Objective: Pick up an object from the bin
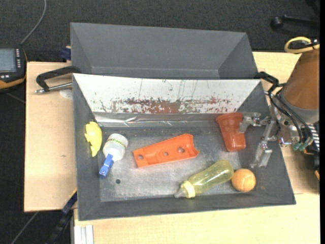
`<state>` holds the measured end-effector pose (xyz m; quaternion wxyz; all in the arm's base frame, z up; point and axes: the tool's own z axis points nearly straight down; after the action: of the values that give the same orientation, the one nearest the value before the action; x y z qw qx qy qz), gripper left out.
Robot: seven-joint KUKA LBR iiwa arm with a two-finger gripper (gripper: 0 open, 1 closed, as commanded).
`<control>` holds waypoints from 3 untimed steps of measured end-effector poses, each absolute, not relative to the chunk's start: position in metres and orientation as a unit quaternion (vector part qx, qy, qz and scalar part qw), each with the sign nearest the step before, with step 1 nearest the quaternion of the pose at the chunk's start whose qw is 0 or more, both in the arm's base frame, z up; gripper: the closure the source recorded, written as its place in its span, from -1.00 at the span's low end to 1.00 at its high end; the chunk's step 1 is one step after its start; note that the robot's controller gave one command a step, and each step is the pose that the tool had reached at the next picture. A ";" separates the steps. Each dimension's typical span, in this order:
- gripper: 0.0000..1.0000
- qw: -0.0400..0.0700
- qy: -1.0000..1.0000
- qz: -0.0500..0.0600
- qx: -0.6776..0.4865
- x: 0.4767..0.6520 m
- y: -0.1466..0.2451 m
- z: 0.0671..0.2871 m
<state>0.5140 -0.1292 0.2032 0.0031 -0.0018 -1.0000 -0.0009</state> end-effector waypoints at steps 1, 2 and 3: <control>-1.00 -0.001 -1.000 0.000 0.000 0.516 -0.128 0.208; -1.00 -0.001 -0.999 0.000 0.049 0.508 -0.094 0.154; -1.00 -0.002 -0.980 0.000 0.197 0.501 -0.058 0.150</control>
Offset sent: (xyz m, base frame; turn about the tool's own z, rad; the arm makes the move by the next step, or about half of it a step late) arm -0.0194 0.0869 -0.1332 -0.2561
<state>0.5009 -0.0580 0.1500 -0.0024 0.1967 -0.9805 0.0000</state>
